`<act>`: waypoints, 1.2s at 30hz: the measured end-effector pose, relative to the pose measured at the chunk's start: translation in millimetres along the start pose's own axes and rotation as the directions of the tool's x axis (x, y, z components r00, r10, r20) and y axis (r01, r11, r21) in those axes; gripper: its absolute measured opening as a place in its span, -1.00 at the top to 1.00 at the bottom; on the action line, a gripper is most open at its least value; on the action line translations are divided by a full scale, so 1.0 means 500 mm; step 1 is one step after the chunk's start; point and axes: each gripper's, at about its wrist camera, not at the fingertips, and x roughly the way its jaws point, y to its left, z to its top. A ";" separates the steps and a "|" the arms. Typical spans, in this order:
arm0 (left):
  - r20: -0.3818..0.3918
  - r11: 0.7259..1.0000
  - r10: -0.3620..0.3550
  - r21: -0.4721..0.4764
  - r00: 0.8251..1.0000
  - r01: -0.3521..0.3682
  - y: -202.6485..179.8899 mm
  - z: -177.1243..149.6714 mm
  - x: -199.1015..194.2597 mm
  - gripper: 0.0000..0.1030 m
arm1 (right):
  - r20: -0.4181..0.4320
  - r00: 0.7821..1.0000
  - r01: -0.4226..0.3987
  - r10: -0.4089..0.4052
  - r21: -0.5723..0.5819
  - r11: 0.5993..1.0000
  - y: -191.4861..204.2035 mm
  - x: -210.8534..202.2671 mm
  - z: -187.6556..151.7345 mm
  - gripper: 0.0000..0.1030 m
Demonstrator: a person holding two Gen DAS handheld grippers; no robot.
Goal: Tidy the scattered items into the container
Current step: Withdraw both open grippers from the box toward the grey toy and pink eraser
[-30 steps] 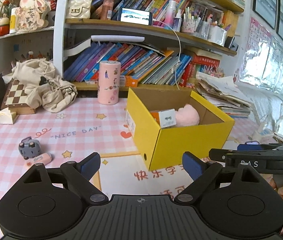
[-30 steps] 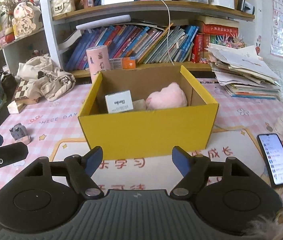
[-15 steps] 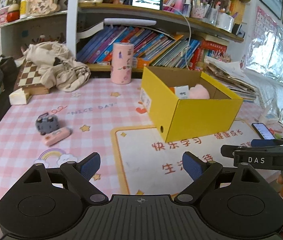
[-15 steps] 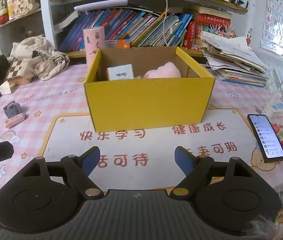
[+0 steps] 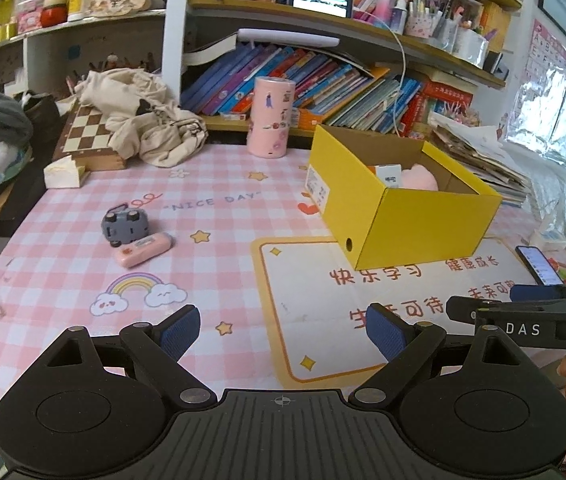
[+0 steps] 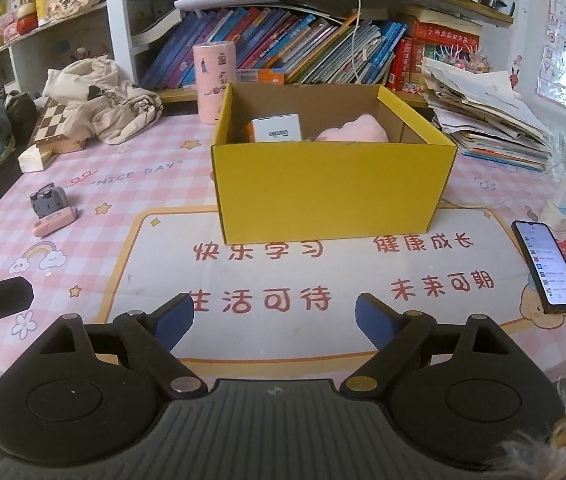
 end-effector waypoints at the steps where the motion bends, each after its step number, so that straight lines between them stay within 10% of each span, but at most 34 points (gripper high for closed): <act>1: -0.001 1.000 0.001 -0.003 1.000 -0.001 0.003 -0.001 -0.001 -0.78 | -0.002 1.000 -0.001 0.001 -0.001 1.000 0.003 0.000 -0.001 -0.74; 36: 0.007 0.987 0.126 -0.103 0.992 -0.124 0.092 -0.010 -0.032 -0.89 | -0.044 0.989 -0.146 0.140 -0.186 0.972 0.142 0.035 0.030 -0.94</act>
